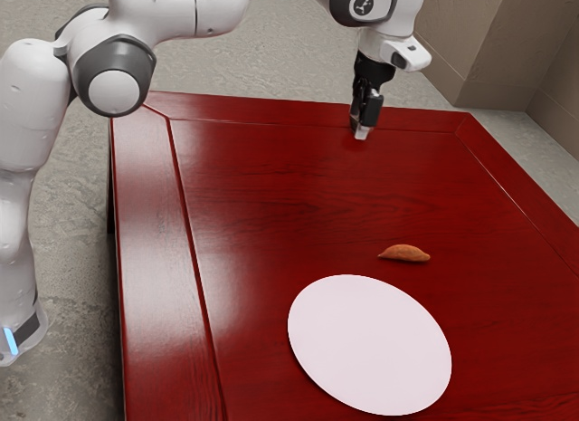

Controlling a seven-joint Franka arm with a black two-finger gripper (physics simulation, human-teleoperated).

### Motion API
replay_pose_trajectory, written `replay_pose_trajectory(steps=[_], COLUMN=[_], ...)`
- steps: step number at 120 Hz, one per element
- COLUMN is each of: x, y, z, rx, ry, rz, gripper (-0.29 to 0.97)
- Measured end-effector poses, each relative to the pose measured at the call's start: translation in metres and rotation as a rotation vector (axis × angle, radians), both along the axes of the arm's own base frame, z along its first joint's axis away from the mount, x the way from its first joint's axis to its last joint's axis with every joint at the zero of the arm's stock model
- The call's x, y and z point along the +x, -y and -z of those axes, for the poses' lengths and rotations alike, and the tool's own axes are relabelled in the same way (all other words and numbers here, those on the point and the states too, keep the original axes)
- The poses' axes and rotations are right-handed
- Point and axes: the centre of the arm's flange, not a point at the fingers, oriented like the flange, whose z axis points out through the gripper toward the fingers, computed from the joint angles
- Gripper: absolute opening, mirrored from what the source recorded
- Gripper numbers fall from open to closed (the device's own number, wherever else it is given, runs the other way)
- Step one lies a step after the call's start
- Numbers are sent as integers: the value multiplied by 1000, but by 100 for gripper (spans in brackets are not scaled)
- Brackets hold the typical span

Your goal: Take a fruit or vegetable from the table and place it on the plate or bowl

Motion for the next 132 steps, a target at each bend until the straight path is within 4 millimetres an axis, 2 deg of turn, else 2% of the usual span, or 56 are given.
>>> replay_pose_trajectory(steps=[22, 32, 48, 56, 72, 82, 94, 98, 111, 117, 121, 125, 132], x=[-1, -11, 1, 2, 1, 2, 2, 1, -7, -32, -42, -36, -6], y=[-2, 0, -6, -17, -17, 2, 64, 79, 94, 102, 110, 118, 142], z=[-1, -20, 8, 16, 19, 19, 21, 26, 31, 26, 26, 31, 34], rx=[-2, -17, -84, -93, -110, -134, -152, -154, -148, -138, -133, -135, -148], ry=[0, 28, -15, -30, -40, -43, -56, -68, -88, -93, -92, -86, -45], rz=[26, 39, 33, 15, 22, 62, 183, 211, 240, 253, 265, 279, 318], gripper=[68, 68, 68, 68, 68, 68, 68, 68, 68, 68, 68, 68, 68])
